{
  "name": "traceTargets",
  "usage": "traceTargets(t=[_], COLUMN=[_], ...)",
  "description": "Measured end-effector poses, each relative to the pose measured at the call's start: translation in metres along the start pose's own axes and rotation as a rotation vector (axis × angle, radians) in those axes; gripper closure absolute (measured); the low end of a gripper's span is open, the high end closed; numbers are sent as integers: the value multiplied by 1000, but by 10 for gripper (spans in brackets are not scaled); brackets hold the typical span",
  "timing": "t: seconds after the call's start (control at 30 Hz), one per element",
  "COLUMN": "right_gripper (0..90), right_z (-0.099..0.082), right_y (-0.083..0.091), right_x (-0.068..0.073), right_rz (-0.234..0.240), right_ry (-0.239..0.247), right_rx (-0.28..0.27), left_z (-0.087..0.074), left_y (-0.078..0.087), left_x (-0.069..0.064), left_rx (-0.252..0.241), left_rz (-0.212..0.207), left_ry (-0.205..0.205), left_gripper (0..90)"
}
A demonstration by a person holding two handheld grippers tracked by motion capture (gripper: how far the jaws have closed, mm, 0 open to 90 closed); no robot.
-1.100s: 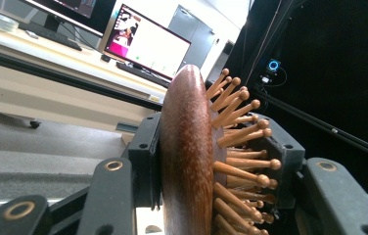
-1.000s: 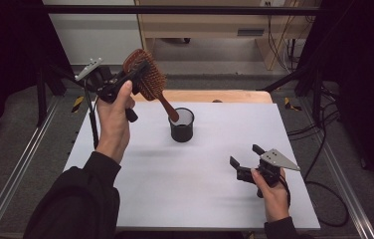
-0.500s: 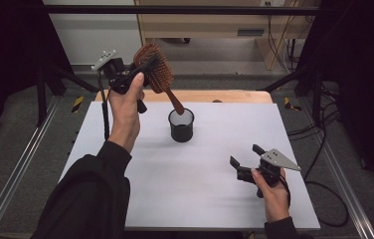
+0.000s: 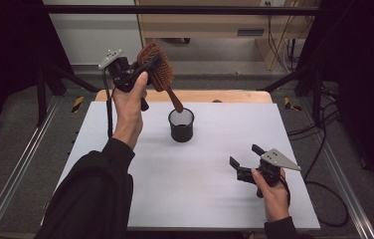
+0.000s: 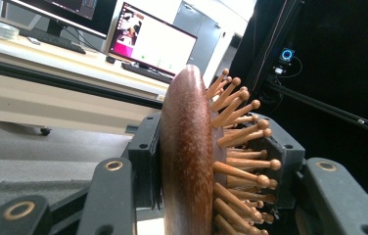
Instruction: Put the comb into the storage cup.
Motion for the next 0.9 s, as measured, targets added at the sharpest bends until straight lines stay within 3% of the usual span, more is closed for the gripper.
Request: traceTargets(t=[0.17, 0.47, 0.9], right_gripper=[39, 39, 38], right_z=[0, 1, 1], right_y=[0, 0, 0], right_x=[1, 2, 2], right_rz=[7, 9, 11], right_ry=[26, 5, 15], right_rx=[2, 1, -6], left_z=[-1, -7, -17], left_y=[0, -4, -11], left_x=[3, 4, 1], left_rx=[6, 13, 32], left_rz=[2, -9, -7], left_ry=[-13, -18, -27], left_gripper=[509, 509, 509])
Point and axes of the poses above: each handheld gripper's, and its own axes: y roughly backward along the jaws, z roughly out of its top, x roughly to its left, the point moved 7 cm from there along -y, roughly forward along the jaws, and after that the axes turned 6 degrees about -x, right-handed, at the moved point
